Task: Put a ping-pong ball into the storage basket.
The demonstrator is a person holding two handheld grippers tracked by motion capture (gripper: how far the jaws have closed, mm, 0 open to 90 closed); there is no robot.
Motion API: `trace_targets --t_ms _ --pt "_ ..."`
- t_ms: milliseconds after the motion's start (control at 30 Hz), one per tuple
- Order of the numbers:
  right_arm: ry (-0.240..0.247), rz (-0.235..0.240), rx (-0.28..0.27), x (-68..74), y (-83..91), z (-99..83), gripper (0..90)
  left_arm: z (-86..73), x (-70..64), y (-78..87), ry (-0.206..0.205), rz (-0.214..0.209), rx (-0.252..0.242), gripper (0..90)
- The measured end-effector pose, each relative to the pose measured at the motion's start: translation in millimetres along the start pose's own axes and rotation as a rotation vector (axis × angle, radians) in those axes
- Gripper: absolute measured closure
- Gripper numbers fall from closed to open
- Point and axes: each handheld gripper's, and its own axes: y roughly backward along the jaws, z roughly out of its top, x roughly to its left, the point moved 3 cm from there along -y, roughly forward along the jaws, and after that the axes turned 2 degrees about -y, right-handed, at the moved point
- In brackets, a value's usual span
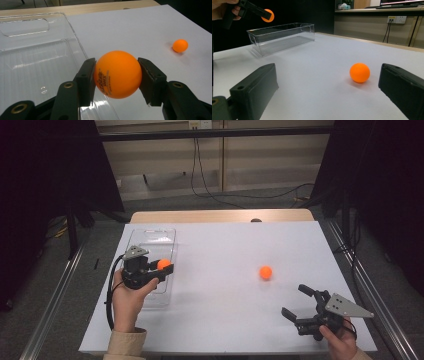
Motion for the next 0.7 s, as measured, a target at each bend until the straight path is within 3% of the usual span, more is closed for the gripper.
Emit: trace_targets --t_ms 467,700 --pt "-0.001 0.003 -0.003 0.1 0.3 0.4 1.8 1.9 4.3 -1.3 0.014 0.014 -0.013 50.9" --pt "0.0 0.001 -0.003 -0.1 -0.2 0.3 1.8 3.5 8.7 0.3 0.016 0.048 -0.021 50.9"
